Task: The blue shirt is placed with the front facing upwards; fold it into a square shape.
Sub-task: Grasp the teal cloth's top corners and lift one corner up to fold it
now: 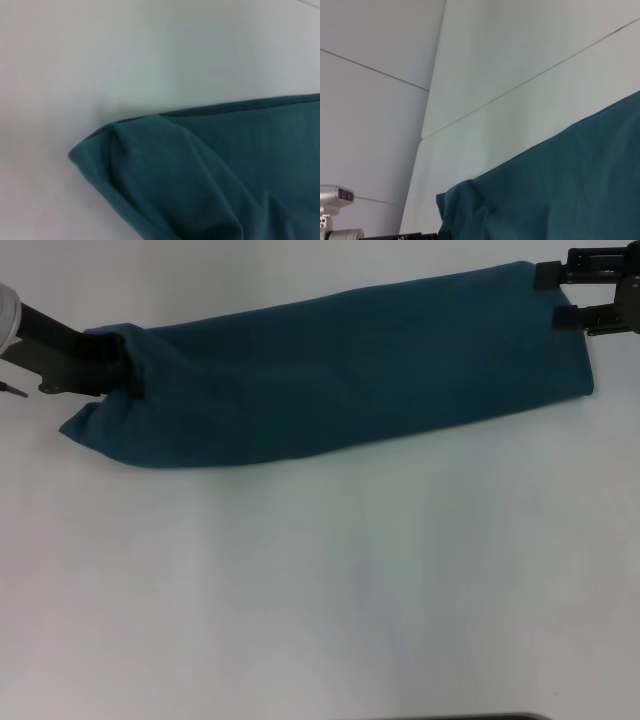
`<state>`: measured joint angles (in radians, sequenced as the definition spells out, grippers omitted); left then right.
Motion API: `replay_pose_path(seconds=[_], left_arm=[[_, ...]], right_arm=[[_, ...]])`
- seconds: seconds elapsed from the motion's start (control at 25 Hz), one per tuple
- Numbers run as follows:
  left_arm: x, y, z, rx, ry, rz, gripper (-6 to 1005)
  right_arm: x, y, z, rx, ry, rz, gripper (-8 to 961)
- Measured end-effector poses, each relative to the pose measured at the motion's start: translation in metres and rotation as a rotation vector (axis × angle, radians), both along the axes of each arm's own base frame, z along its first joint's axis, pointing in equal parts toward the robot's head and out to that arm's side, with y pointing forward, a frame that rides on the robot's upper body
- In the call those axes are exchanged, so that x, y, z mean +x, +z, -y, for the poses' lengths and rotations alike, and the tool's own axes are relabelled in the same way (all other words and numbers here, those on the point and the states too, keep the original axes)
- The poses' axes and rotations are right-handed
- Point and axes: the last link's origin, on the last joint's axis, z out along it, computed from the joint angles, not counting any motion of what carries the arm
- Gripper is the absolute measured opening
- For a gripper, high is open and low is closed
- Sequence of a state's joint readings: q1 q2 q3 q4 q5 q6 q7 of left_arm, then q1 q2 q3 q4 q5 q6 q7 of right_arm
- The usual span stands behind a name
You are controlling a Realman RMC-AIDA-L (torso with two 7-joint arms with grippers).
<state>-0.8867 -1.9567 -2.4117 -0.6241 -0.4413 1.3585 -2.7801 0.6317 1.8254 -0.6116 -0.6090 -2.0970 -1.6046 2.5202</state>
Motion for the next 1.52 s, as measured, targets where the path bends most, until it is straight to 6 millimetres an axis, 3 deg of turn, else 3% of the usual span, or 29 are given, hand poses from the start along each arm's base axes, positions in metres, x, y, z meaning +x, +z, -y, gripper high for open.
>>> replay_pose_path(seconds=[0.32, 0.68, 1.24, 1.52], left_arm=[[0.001, 0.014, 0.001, -0.003, -0.052, 0.067, 79], [-0.019, 0.051, 0.02, 0.026, -0.059, 0.067, 80], [-0.036, 0.084, 0.039, 0.018, -0.034, -0.011, 79], [-0.029, 0.083, 0.05, -0.016, -0.085, 0.064, 79]], right_arm=[[-0.001, 0.001, -0.001, 0.0, 0.001, -0.002, 766], [-0.004, -0.001, -0.002, -0.008, 0.001, -0.008, 760], [-0.018, -0.024, -0.005, -0.056, 0.041, -0.003, 751], [-0.026, -0.044, -0.011, -0.017, 0.085, 0.004, 747]])
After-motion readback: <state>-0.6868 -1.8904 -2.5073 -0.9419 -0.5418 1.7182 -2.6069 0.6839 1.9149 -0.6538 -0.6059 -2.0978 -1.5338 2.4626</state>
